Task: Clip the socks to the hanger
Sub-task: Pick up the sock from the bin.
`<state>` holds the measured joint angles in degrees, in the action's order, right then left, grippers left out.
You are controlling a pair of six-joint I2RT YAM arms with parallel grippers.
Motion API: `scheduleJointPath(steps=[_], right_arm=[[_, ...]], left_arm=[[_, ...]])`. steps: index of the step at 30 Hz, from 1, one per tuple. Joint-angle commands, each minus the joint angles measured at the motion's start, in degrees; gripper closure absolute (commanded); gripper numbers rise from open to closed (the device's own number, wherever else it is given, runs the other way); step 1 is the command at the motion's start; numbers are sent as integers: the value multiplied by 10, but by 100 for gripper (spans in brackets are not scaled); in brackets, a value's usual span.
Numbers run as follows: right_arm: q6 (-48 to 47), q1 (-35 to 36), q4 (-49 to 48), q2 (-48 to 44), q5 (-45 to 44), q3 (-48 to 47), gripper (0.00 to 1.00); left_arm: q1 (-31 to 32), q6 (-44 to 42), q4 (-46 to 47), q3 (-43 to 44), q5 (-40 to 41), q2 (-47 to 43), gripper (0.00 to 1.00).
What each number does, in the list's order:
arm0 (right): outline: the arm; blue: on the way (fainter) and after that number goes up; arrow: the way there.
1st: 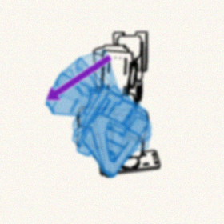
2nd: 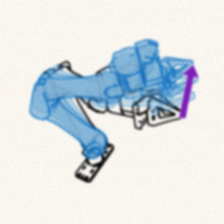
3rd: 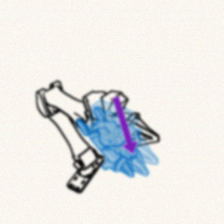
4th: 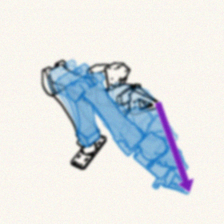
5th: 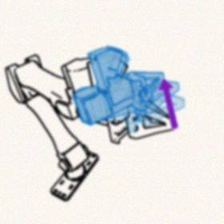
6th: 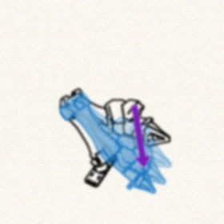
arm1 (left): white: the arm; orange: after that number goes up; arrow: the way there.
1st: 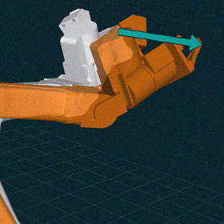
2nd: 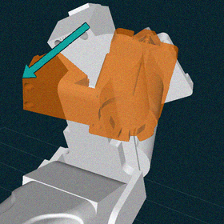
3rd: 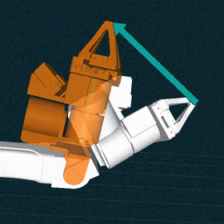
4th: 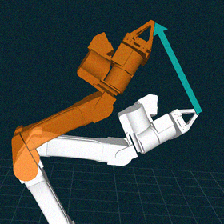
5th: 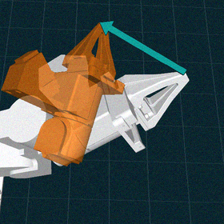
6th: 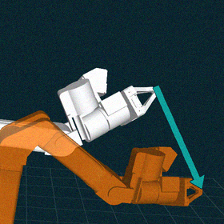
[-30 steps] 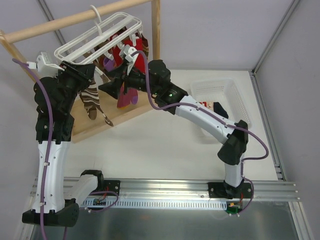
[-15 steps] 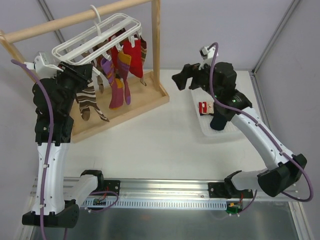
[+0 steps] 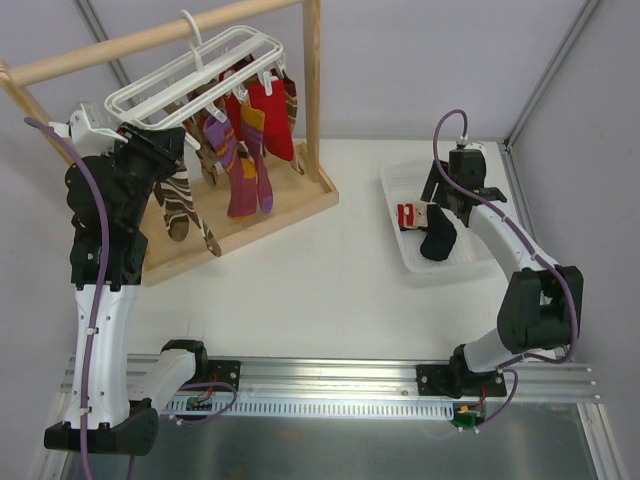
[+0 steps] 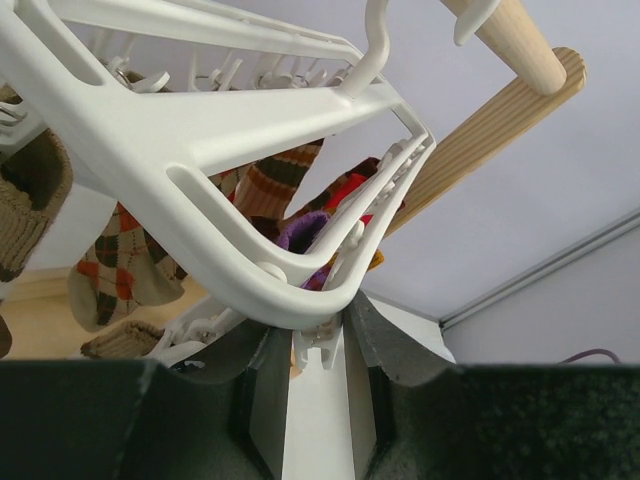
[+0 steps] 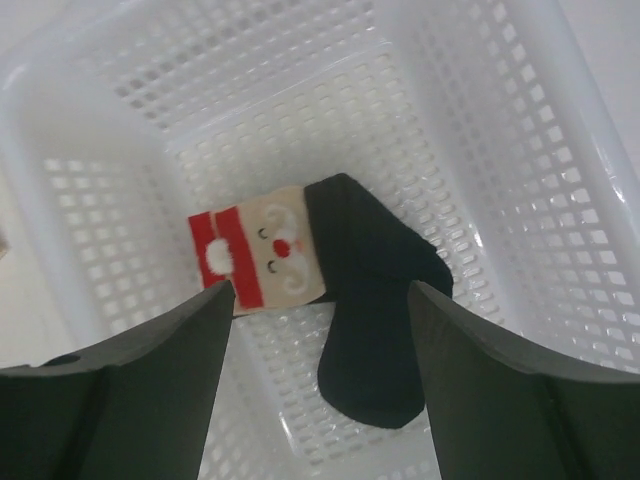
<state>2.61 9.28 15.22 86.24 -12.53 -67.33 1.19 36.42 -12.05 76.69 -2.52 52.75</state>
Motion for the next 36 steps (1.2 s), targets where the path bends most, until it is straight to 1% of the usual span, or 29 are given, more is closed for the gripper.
scheduleJointPath(steps=[1, 2, 3, 4, 6, 10, 13, 19, 27, 29, 33, 35, 36], right_arm=[[3, -12, -17, 39, -27, -4, 27], [-6, -12, -15, 52, -22, -14, 28], [-6, -12, -13, 61, -6, -17, 33], [-4, -11, -14, 73, 3, -21, 40], [10, -8, -19, 97, 27, -31, 45], [12, 2, -35, 125, 37, -52, 46], [-6, 11, -32, 148, 37, -68, 45], [-5, 15, -39, 178, 63, -71, 43], [-9, 26, -24, 212, 50, -107, 41], [-9, 28, -20, 222, 51, -113, 43], [-10, 33, -13, 229, 41, -120, 51], [-11, 33, -8, 228, 37, -119, 53], [-10, 33, -8, 227, 32, -119, 57]], left_arm=[[6, -21, 23, 12, -10, 1, 91], [6, -24, 25, 9, -9, 2, 91], [6, -24, 25, 8, -7, 2, 91], [6, -25, 26, 7, -7, 1, 91], [6, -25, 26, 2, -2, -1, 91], [6, -28, 26, 0, 3, -3, 91], [6, -30, 27, 2, 3, -3, 91], [6, -27, 26, -10, 13, -11, 91], [6, -29, 27, -14, 16, -10, 91], [6, -31, 27, -14, 17, -8, 91], [6, -33, 29, -15, 19, -7, 91], [6, -34, 30, -16, 21, -8, 91], [6, -34, 31, -16, 21, -8, 91]])
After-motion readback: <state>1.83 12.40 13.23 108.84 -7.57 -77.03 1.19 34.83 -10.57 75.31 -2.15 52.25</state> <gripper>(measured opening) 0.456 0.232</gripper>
